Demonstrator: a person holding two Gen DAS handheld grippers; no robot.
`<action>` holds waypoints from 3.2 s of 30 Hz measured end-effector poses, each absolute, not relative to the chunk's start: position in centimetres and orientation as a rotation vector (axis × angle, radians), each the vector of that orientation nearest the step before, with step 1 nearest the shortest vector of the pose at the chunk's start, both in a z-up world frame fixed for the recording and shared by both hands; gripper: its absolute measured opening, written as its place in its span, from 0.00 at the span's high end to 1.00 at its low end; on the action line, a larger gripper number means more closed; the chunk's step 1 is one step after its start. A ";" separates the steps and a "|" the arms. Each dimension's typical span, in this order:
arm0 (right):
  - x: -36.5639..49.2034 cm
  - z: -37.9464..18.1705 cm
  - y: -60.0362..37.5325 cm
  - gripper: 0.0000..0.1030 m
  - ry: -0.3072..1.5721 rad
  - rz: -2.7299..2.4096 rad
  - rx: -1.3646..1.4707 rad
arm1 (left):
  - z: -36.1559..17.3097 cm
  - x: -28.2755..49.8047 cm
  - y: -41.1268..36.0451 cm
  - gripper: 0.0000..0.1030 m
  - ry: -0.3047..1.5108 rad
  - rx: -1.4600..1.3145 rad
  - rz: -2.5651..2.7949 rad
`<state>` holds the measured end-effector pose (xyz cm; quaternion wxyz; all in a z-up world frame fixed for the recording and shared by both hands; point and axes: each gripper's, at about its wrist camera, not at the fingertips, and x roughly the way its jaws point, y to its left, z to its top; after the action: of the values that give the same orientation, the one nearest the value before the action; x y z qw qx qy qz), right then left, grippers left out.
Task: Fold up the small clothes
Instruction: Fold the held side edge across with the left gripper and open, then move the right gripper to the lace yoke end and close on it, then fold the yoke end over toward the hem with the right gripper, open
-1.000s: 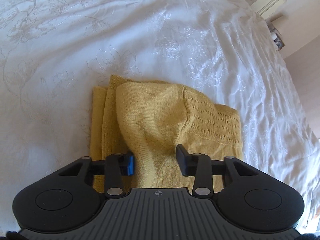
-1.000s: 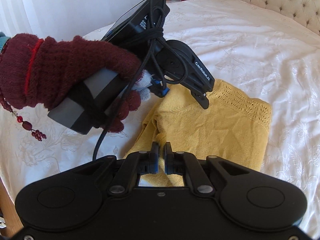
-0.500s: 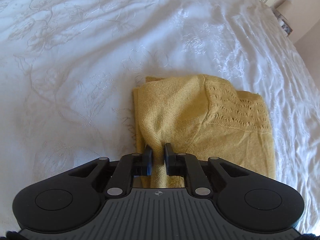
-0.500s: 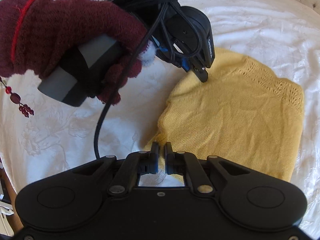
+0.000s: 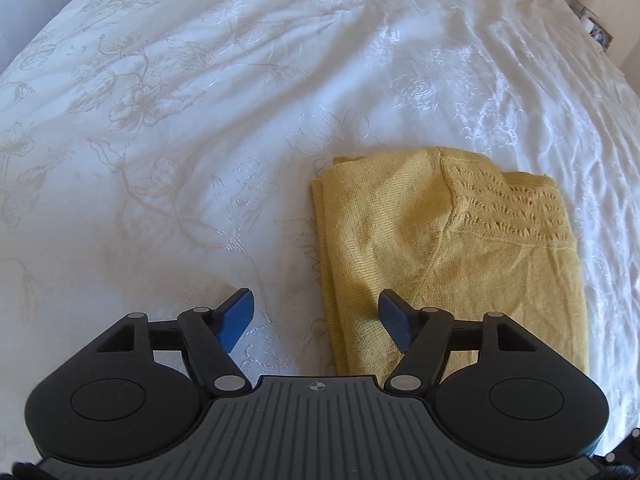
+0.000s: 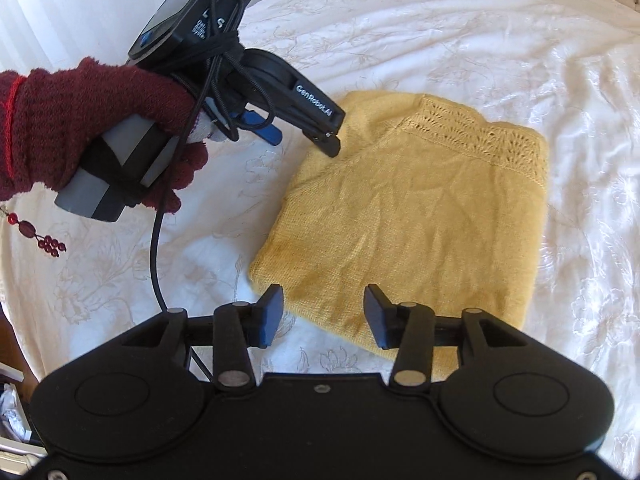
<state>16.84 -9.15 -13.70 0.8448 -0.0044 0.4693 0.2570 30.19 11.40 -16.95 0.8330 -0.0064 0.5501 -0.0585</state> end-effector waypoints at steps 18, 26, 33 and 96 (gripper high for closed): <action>15.5 -12.9 -14.6 0.29 0.971 0.500 0.108 | -15.0 22.8 8.6 0.34 1.178 -0.028 -0.110; 19.5 -13.5 -19.6 0.18 1.013 0.454 0.237 | -16.4 21.2 8.5 0.33 1.226 -0.080 -0.114; 26.1 -16.0 -22.5 0.17 1.053 0.429 0.367 | -19.0 22.0 8.7 0.33 1.293 -0.127 -0.115; 12.5 -18.3 -36.7 0.56 1.190 0.238 0.433 | -21.9 6.6 -6.2 0.77 1.340 -0.202 -0.397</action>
<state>12.45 -36.65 -18.29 0.7996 0.2018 0.5546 0.1108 6.61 -6.25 -21.91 0.7610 -0.0930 0.6156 -0.1824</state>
